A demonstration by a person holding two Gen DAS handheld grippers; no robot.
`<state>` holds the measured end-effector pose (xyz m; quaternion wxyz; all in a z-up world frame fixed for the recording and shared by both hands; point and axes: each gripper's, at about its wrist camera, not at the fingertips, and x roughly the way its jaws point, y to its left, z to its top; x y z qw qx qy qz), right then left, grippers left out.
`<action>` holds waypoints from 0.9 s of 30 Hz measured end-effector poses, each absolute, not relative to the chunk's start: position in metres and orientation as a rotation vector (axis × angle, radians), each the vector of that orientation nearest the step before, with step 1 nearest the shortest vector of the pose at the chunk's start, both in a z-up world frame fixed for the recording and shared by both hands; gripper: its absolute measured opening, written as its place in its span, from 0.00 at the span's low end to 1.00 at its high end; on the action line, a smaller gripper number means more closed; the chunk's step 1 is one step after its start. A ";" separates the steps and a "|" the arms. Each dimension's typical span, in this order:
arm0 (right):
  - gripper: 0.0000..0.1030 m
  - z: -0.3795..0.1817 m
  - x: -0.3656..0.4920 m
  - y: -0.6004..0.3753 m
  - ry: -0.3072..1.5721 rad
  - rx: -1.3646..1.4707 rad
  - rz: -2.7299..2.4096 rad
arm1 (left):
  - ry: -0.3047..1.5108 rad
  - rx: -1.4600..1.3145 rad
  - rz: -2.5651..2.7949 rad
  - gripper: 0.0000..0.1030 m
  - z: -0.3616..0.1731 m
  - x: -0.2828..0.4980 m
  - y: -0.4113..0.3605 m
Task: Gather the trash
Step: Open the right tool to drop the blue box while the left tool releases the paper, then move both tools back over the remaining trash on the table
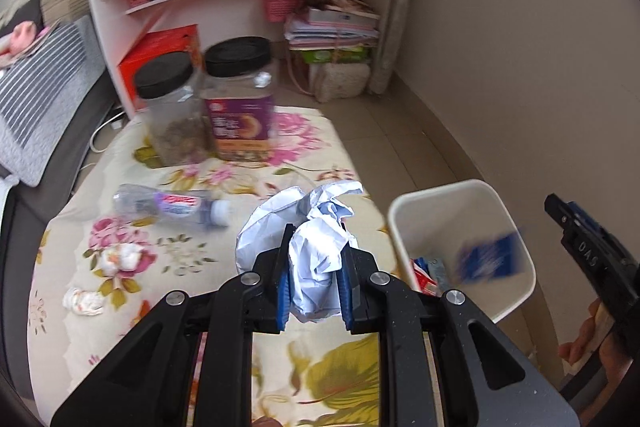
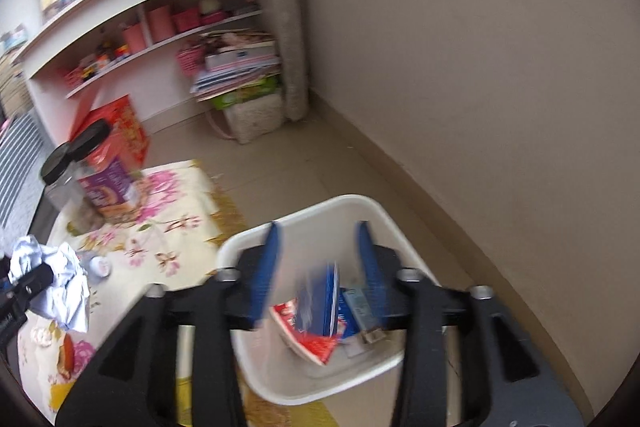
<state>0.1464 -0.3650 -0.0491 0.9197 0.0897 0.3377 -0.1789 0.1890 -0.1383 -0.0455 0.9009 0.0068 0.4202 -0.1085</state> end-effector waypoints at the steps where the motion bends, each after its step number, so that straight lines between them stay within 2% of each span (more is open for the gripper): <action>1: 0.53 -0.049 0.144 -0.369 0.693 0.188 -0.377 | 0.873 0.021 -0.232 0.18 -0.048 0.190 -0.146; 6: 0.69 -0.043 0.132 -0.396 0.681 0.228 -0.438 | 0.921 -0.008 -0.281 0.18 -0.063 0.198 -0.184; 10: 0.77 -0.037 0.122 -0.414 0.660 0.276 -0.475 | 0.958 -0.038 -0.322 0.18 -0.071 0.206 -0.217; 14: 0.81 -0.030 0.115 -0.428 0.640 0.325 -0.504 | 0.987 -0.085 -0.360 0.18 -0.072 0.214 -0.246; 18: 0.84 -0.026 0.108 -0.439 0.622 0.365 -0.536 | 0.999 -0.124 -0.429 0.27 -0.069 0.219 -0.268; 27: 0.87 -0.020 0.103 -0.430 0.596 0.357 -0.539 | 0.924 -0.058 -0.402 0.33 -0.056 0.208 -0.255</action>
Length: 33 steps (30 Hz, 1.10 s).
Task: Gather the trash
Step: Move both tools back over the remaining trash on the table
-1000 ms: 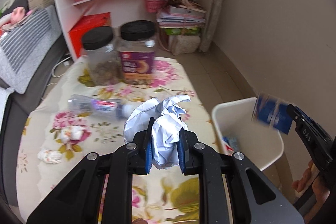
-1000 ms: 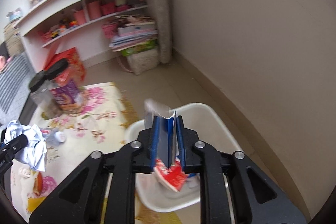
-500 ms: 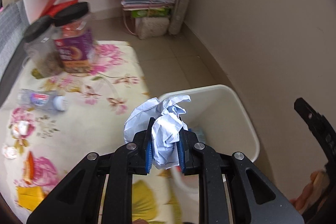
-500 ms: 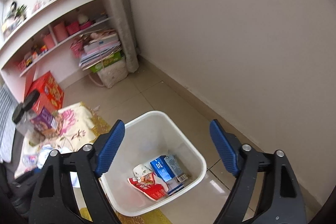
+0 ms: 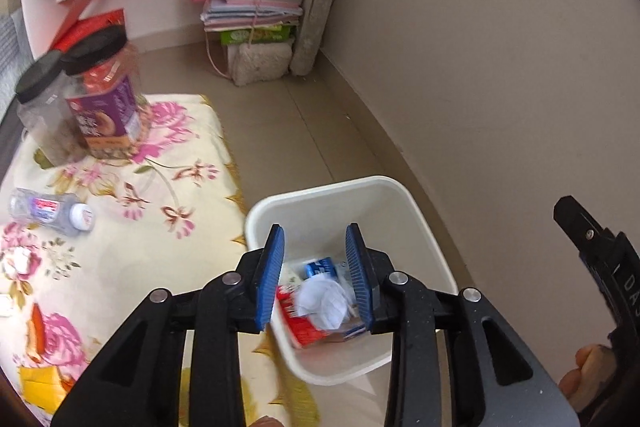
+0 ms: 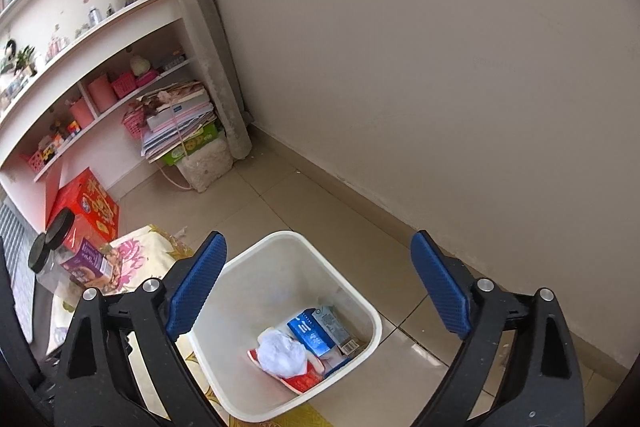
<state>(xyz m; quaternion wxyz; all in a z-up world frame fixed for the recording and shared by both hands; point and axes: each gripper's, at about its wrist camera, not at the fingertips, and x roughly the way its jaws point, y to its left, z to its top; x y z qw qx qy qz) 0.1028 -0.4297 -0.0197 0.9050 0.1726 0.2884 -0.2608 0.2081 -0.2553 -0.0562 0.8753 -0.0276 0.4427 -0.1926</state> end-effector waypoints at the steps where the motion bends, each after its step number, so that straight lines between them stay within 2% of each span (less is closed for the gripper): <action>1: 0.87 -0.020 0.104 -0.426 0.597 0.348 -0.537 | 0.914 -0.044 -0.391 0.34 -0.055 0.206 -0.251; 13: 0.93 -0.027 0.115 -0.359 0.598 0.211 -0.521 | 0.753 0.087 -0.235 0.44 -0.035 0.181 -0.181; 19: 0.93 -0.027 0.121 -0.319 0.586 0.146 -0.491 | 0.717 0.084 -0.134 0.58 -0.028 0.180 -0.145; 31: 0.93 -0.029 0.143 -0.248 0.604 0.110 -0.381 | 0.742 0.072 0.015 0.60 -0.033 0.181 -0.073; 33: 0.93 -0.031 0.145 -0.233 0.613 0.100 -0.360 | 0.752 0.062 0.033 0.70 -0.035 0.181 -0.060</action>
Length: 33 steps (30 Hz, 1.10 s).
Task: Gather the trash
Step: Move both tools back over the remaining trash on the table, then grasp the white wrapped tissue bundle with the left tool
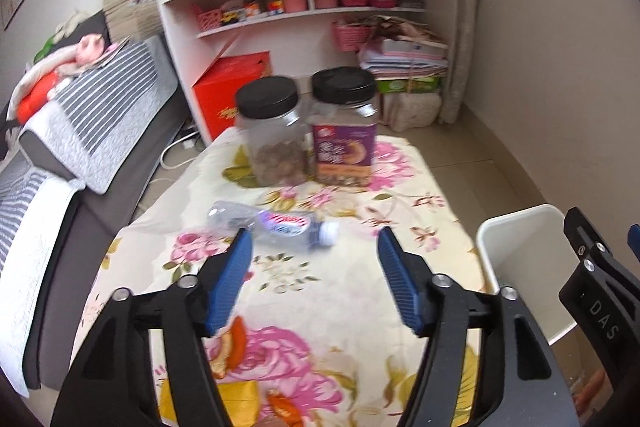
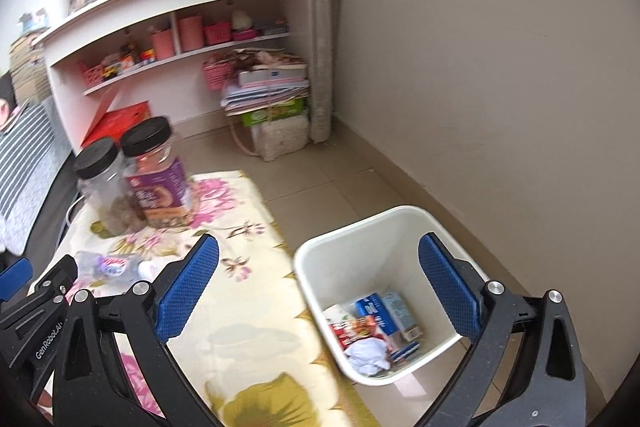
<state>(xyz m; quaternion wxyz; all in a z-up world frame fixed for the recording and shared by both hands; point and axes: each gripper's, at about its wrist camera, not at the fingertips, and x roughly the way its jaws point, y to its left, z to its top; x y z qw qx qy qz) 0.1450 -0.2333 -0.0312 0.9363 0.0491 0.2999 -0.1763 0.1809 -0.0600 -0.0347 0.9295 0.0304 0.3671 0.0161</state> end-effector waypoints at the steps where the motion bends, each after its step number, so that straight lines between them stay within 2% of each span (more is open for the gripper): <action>1: 0.93 -0.032 0.146 -0.228 0.616 0.097 -0.351 | 0.750 0.059 0.045 0.70 -0.035 0.180 -0.053; 23: 0.93 -0.065 0.179 -0.101 0.716 -0.010 -0.152 | 0.872 0.003 0.221 0.70 -0.064 0.181 0.072; 33: 0.93 -0.085 0.188 -0.052 0.777 -0.108 -0.066 | 1.127 0.210 0.181 0.71 -0.124 0.202 0.122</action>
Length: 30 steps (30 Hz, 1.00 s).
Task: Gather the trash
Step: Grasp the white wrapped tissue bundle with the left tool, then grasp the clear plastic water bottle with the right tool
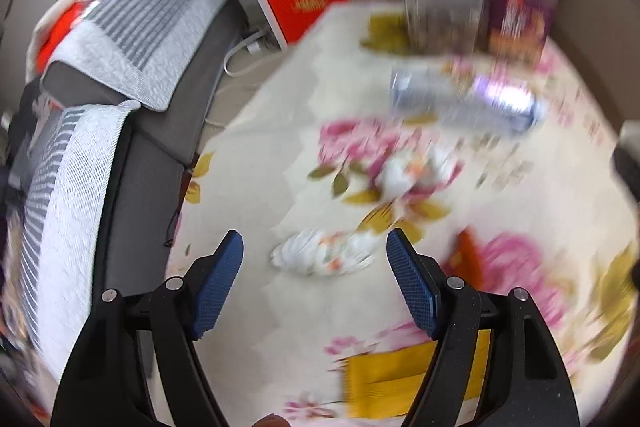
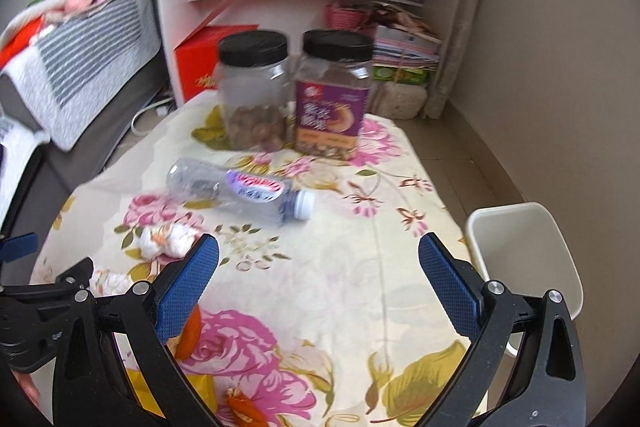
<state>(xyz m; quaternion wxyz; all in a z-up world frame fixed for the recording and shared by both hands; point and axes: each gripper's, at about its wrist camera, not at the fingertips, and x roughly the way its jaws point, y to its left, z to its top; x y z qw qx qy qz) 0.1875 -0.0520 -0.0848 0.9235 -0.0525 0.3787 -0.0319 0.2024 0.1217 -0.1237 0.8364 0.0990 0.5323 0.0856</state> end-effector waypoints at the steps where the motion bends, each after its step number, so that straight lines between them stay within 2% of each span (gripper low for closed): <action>1: 0.93 -0.087 0.189 -0.047 0.783 -0.123 -0.055 | 1.158 0.234 0.158 0.71 -0.131 0.204 0.125; 9: 0.93 -0.100 0.199 -0.030 0.823 -0.171 0.006 | 1.296 0.372 -0.037 0.71 -0.176 0.211 0.137; 14: 0.93 -0.112 0.214 -0.028 0.858 -0.210 0.071 | 1.302 0.480 -0.077 0.71 -0.200 0.216 0.140; 16: 0.93 -0.116 0.220 -0.027 0.866 -0.226 0.111 | 1.290 0.475 -0.113 0.67 -0.204 0.215 0.141; 17: 0.93 -0.119 0.224 -0.024 0.864 -0.246 0.130 | 1.280 0.464 -0.136 0.57 -0.204 0.215 0.142; 18: 0.93 -0.120 0.226 -0.022 0.858 -0.265 0.139 | 1.271 0.449 -0.171 0.51 -0.203 0.213 0.142; 24: 0.93 -0.127 0.252 -0.005 0.833 -0.360 0.227 | 1.251 0.417 -0.172 0.47 -0.198 0.212 0.139; 30: 0.93 -0.135 0.300 0.024 0.853 -0.458 0.262 | 1.196 0.258 -0.129 0.47 -0.165 0.216 0.152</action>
